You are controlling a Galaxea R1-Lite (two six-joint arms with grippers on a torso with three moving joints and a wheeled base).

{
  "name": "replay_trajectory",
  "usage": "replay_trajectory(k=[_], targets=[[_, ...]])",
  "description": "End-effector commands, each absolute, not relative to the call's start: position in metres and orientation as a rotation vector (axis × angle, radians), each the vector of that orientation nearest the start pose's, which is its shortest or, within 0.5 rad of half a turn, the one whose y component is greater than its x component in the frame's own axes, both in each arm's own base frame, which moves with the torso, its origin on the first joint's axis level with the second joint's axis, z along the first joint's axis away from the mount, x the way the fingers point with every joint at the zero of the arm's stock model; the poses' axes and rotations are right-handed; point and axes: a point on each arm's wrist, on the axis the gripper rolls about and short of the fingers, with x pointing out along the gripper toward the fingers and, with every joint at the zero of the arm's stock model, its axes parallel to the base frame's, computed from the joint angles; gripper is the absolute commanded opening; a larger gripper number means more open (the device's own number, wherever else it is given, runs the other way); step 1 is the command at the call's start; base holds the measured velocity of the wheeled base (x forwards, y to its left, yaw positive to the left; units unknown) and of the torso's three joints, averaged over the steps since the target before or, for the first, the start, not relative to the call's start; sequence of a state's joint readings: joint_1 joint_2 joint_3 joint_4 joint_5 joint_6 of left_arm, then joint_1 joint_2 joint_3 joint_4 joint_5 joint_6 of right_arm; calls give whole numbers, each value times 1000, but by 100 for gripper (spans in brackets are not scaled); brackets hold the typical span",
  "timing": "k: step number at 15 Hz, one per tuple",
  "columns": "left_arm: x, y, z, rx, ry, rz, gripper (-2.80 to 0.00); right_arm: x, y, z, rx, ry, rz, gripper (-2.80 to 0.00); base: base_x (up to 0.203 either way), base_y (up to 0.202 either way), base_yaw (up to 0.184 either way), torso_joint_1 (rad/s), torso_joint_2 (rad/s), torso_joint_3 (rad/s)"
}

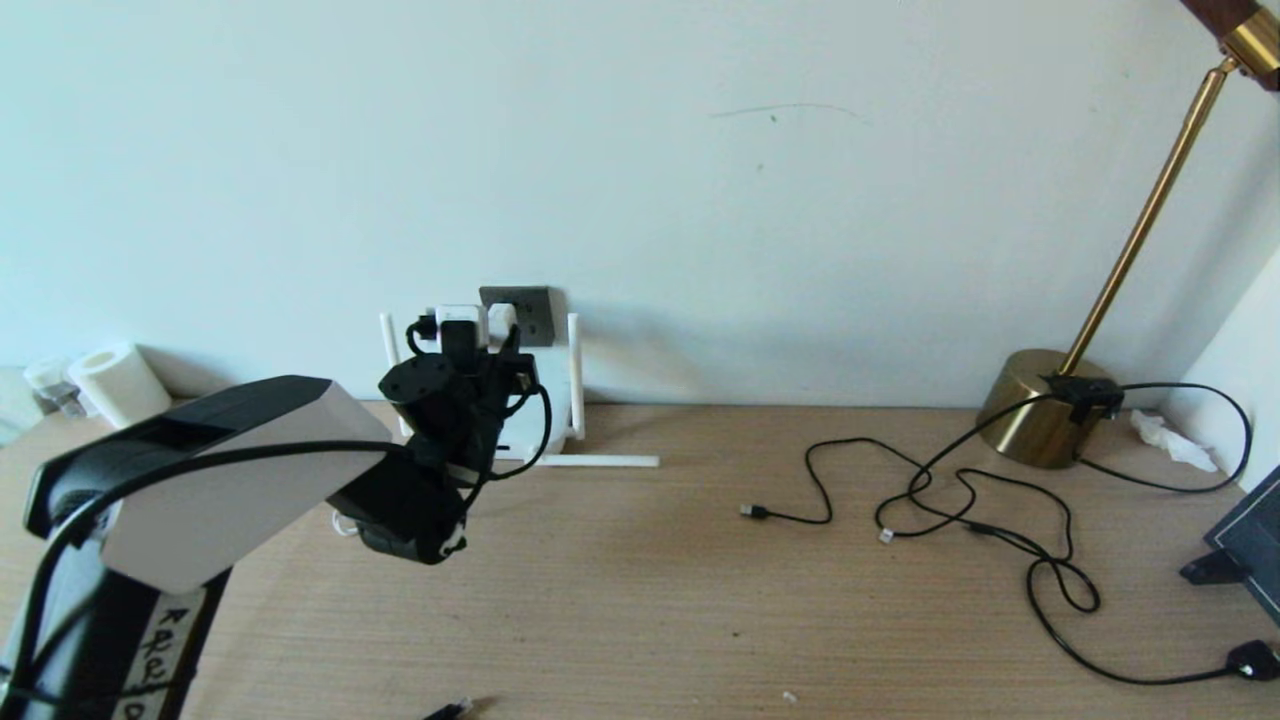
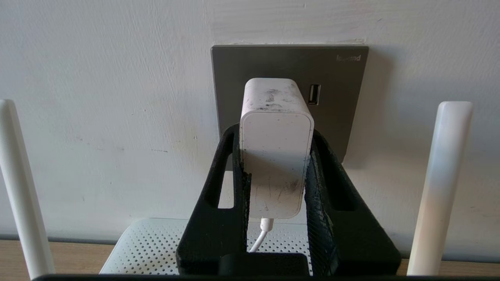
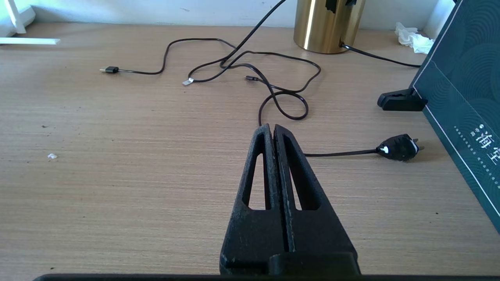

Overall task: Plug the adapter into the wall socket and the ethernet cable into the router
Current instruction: Plug plug into socket

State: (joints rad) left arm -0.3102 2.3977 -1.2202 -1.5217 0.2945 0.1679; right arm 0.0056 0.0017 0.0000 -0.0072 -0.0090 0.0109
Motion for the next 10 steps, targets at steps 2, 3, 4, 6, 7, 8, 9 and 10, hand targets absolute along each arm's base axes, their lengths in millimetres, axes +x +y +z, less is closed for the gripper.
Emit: replay_trajectory(k=[2,3,4,6,7,8,9,10], targets=[[434,-132,106,61,-340,15,-280,-23,0,76,11,-6,-3,-280,0,0,0,0,0,0],[434,-132,106,61,-340,15,-280,-23,0,76,11,-6,-3,-280,0,0,0,0,0,0],[434,-132,106,61,-340,14,-280,-23,0,76,11,-6,-3,-280,0,0,0,0,0,0],[436,-131,103,63,-336,16,-280,-23,0,76,11,-6,-3,-280,0,0,0,0,0,0],[436,-131,103,63,-337,18,-280,-23,0,76,11,-6,-3,-280,0,0,0,0,0,0],[437,-131,103,63,-338,18,-280,-23,0,76,11,-6,-3,-280,0,0,0,0,0,0],[437,-131,103,62,-337,18,-280,-23,0,76,11,-5,-3,-280,0,0,0,0,0,0],[437,-131,101,64,-335,18,-280,-23,0,76,11,-6,-3,-280,0,0,0,0,0,0]])
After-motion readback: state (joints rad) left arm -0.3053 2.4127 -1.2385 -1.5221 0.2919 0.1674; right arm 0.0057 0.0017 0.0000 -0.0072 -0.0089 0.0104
